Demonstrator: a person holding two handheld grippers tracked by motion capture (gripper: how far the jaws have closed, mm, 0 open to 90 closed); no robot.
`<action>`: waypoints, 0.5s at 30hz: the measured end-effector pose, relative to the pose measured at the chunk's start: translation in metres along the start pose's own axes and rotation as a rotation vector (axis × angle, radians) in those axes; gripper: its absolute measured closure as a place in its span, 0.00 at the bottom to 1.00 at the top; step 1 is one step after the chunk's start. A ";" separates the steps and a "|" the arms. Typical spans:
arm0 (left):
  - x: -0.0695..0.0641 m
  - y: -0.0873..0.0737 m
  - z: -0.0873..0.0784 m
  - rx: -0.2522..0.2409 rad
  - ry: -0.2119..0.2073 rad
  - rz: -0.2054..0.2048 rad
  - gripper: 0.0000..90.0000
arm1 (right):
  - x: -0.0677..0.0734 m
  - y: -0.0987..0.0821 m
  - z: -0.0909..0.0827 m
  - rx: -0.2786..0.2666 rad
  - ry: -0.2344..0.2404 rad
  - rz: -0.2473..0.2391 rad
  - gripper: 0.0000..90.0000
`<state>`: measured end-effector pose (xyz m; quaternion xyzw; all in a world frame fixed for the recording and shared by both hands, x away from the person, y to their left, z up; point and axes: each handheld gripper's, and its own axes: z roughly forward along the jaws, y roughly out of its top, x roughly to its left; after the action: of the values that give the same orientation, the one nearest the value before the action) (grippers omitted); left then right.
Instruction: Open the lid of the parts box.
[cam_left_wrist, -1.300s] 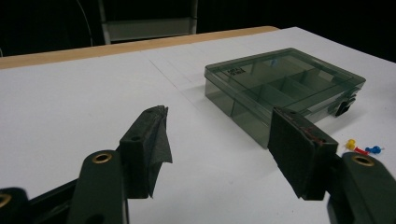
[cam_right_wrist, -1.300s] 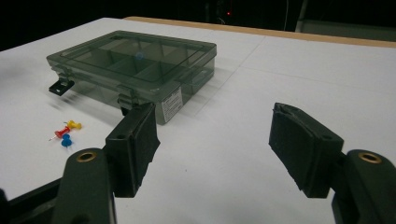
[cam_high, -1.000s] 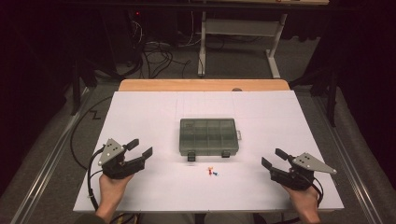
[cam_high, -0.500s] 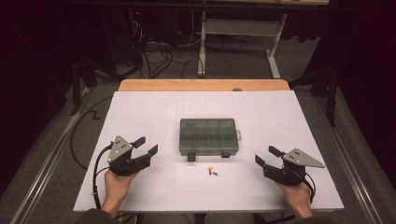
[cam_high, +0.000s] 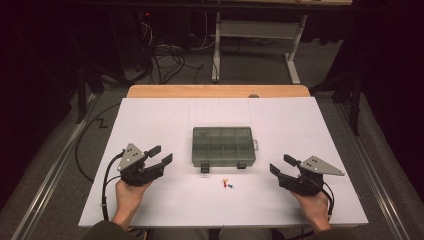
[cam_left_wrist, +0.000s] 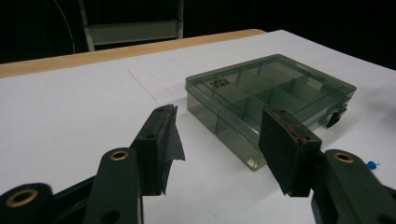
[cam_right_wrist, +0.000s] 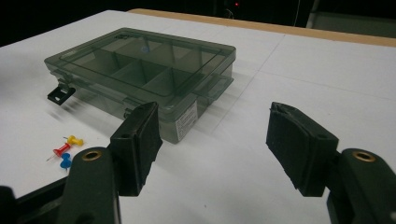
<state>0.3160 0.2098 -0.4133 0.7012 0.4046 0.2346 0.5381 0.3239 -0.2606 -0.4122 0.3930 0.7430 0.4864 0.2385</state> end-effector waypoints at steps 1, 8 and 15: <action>-0.001 0.000 0.001 -0.001 -0.001 0.001 0.52 | 0.000 0.000 0.001 0.001 0.002 0.003 0.41; -0.003 0.000 0.008 0.006 0.003 0.009 0.50 | 0.002 0.003 0.010 -0.002 0.011 -0.004 0.42; -0.004 0.002 0.013 0.018 -0.012 -0.004 0.49 | 0.006 0.006 0.015 -0.003 0.021 -0.013 0.42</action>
<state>0.3243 0.1986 -0.4147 0.7067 0.4048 0.2256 0.5347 0.3337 -0.2469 -0.4122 0.3824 0.7474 0.4902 0.2345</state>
